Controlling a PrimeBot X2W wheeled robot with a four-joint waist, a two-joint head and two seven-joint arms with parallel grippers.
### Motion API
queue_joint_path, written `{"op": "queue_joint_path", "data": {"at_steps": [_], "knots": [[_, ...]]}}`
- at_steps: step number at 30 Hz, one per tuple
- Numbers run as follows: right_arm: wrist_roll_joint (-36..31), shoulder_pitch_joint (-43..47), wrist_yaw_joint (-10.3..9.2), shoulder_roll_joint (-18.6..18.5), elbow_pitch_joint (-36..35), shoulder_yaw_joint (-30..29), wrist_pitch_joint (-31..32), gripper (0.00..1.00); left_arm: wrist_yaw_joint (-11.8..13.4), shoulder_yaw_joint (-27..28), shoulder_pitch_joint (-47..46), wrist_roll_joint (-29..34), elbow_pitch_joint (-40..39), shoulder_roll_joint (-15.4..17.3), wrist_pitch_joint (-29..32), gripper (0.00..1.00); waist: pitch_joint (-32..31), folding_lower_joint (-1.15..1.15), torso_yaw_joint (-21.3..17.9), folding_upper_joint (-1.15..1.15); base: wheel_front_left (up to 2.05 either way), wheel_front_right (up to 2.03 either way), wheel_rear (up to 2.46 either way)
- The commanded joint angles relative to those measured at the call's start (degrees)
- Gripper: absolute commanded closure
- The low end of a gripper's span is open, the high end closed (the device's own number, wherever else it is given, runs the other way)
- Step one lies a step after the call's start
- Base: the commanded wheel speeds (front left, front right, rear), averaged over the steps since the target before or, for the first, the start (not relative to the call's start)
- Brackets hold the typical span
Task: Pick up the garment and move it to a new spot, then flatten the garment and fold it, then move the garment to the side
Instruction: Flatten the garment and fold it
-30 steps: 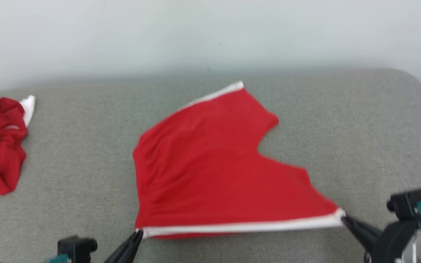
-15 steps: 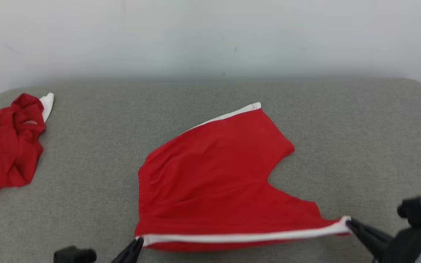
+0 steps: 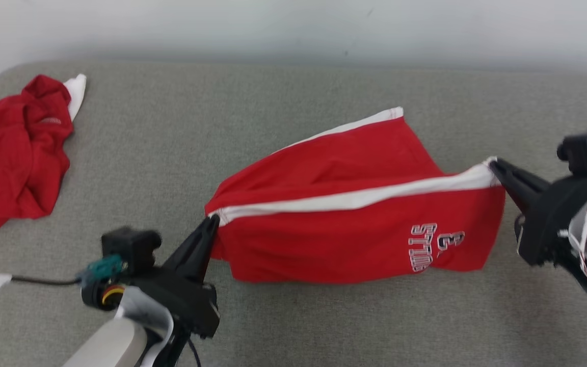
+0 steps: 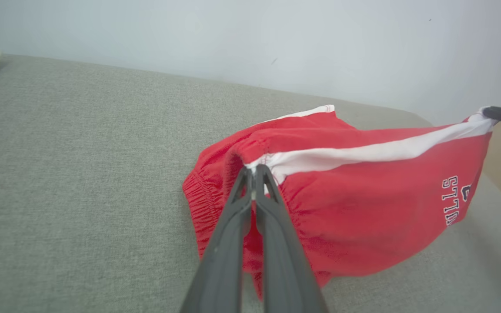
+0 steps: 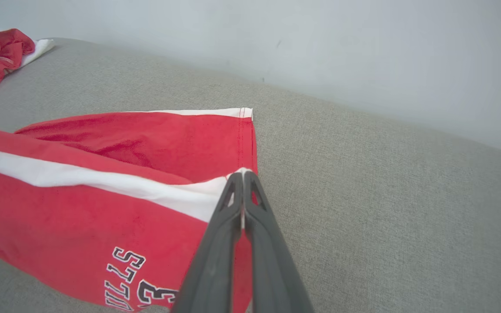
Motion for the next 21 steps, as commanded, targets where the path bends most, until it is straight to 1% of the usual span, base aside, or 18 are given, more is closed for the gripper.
{"op": "queue_joint_path", "data": {"at_steps": [1,6,8,14,19,21], "knots": [[0.4,-2.6,-0.10,-0.4,1.5,1.2,-0.7,1.00,0.1,-0.2,-2.2,1.0,1.3,-0.7,0.5,1.00,3.8,-0.02,2.5,-0.01,0.00,0.00,0.00],[-1.0,-12.7,-0.10,-2.2,9.0,5.7,-4.1,1.00,1.0,-1.4,-9.5,3.5,6.7,-3.3,1.9,1.00,7.3,-0.02,4.2,-0.01,0.00,0.00,0.00],[-1.5,-15.7,-0.10,-2.4,12.1,7.4,-5.5,1.00,1.5,-1.6,-11.9,4.2,8.8,-4.5,2.4,1.00,8.2,-0.02,4.9,-0.01,0.00,0.00,0.00],[-2.7,-23.8,-0.10,-1.2,20.0,11.4,-9.6,1.00,2.2,-2.2,-17.1,5.3,13.5,-7.4,2.9,1.00,10.0,-0.02,6.3,-0.01,0.00,0.00,0.00],[-3.6,-29.4,-0.11,-0.3,25.8,14.4,-12.4,1.00,2.1,-2.5,-19.4,5.6,15.7,-9.1,2.8,1.00,10.9,-0.02,7.1,-0.01,0.00,0.00,0.00],[-3.8,-31.1,-0.10,0.2,28.2,15.4,-13.3,1.00,2.4,-2.4,-20.3,5.6,16.4,-9.7,2.4,1.00,11.3,-0.02,7.4,-0.01,0.00,0.00,0.00]]}}
